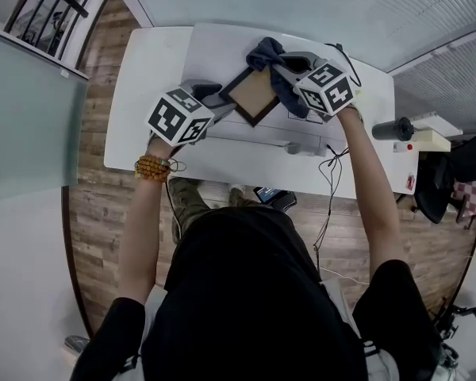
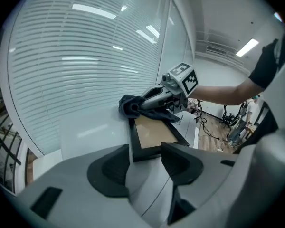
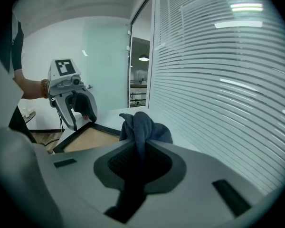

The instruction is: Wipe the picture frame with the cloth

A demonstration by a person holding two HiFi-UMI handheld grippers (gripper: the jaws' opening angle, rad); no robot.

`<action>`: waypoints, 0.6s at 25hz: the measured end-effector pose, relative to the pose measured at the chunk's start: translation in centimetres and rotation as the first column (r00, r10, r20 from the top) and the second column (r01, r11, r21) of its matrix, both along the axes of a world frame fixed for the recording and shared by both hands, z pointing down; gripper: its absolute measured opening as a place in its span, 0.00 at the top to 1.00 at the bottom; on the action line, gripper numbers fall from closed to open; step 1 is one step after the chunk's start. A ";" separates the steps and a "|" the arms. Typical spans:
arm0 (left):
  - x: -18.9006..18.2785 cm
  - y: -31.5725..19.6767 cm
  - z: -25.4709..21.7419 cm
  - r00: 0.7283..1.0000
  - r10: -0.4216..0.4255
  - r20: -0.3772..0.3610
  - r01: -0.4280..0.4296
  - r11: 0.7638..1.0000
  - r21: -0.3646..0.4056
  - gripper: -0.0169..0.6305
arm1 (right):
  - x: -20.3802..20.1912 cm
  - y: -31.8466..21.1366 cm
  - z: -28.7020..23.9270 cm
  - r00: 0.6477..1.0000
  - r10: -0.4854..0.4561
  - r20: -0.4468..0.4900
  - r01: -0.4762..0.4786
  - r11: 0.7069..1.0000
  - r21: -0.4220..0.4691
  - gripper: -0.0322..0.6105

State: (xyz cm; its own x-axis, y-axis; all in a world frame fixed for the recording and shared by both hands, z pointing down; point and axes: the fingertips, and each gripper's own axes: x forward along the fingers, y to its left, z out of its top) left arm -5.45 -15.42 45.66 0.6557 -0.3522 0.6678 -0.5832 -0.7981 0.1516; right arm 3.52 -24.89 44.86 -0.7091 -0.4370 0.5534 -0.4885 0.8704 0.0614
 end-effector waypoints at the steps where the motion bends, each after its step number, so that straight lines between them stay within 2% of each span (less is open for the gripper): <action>1: 0.1 0.4 -0.1 1.000 0.005 0.002 -0.005 0.999 0.040 0.64 | 0.1 0.2 0.0 1.000 0.020 -0.002 -0.020 1.000 0.000 0.90; 2: 0.2 1.0 -0.2 1.000 0.007 0.007 -0.007 0.997 0.075 0.63 | 0.1 0.3 0.0 0.999 0.042 -0.005 -0.042 0.999 -0.003 0.90; 5: 1.4 3.2 -0.3 0.999 0.032 0.015 -0.034 0.991 0.132 0.39 | 0.2 0.9 -0.1 0.993 0.117 -0.010 -0.117 0.993 -0.021 0.90; 7: 2.0 4.0 -0.2 0.999 0.041 0.006 -0.041 0.990 0.137 0.31 | 0.5 1.4 -0.1 0.988 0.157 -0.012 -0.157 0.987 -0.025 0.90; 12: 2.3 4.1 -0.8 0.999 0.005 -0.054 0.002 0.992 0.129 0.23 | 0.9 2.4 0.0 0.976 0.219 -0.013 -0.219 0.975 -0.041 0.90; 15: 2.0 4.7 0.3 0.999 0.028 0.023 -0.031 0.991 0.131 0.23 | 1.0 2.8 0.0 0.966 0.256 -0.017 -0.257 0.965 -0.051 0.90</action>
